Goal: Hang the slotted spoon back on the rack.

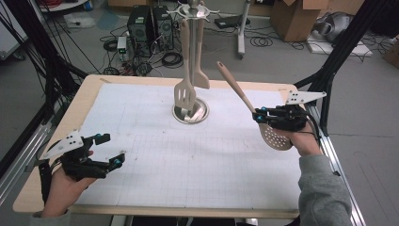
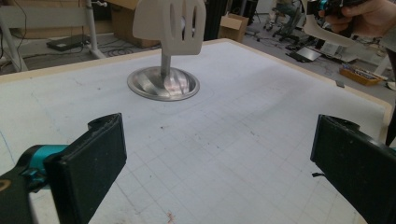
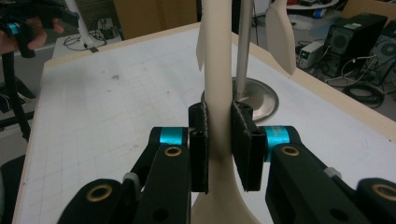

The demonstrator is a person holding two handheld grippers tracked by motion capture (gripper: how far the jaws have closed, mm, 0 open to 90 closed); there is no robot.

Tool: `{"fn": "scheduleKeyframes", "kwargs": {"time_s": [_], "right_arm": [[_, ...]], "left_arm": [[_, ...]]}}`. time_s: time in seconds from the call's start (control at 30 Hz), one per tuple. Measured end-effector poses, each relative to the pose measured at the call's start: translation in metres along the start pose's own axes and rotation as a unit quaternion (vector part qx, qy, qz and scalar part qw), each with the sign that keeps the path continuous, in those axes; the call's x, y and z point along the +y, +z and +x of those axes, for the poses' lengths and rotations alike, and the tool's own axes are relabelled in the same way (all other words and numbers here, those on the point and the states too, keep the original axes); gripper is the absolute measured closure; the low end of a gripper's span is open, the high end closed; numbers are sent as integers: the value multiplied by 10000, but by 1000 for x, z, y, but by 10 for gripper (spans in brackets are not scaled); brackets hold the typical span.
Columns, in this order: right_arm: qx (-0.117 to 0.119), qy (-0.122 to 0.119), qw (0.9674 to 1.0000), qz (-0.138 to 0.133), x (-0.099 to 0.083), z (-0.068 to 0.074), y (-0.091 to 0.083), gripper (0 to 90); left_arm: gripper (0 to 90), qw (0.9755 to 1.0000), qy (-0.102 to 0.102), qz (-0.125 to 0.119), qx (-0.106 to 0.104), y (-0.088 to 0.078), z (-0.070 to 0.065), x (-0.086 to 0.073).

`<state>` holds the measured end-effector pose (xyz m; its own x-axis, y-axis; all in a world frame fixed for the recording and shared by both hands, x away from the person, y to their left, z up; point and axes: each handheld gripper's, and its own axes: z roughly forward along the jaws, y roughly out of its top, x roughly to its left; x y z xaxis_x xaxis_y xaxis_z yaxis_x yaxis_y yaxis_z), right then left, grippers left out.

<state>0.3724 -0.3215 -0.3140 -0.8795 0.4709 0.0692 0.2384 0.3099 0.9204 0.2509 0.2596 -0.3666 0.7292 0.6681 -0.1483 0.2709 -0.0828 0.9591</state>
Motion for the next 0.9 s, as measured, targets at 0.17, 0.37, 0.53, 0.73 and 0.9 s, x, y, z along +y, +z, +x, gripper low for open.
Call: {"fn": "scheduleKeyframes", "kwargs": {"time_s": [0.17, 0.37, 0.53, 0.73, 0.9], "right_arm": [[-93, -84, 9999, -70, 9, 3, 2, 780], [-166, -88, 9997, -123, 13, 4, 7, 780], [-202, -173, 9995, -161, 20, 5, 10, 780], [-289, -203, 9989, -316, 28, 7, 11, 780], [-406, -106, 9981, -441, 33, 6, 14, 780]], "left_arm": [[39, 10000, 4, -20, 7, -1, -1, 0], [39, 10000, -13, -51, 18, -4, 0, 0], [39, 10000, -8, -34, 24, -4, 1, 0], [39, 10000, -9, -38, 43, -7, 0, -1], [39, 9999, -36, -53, 114, -13, 3, -2]]}}
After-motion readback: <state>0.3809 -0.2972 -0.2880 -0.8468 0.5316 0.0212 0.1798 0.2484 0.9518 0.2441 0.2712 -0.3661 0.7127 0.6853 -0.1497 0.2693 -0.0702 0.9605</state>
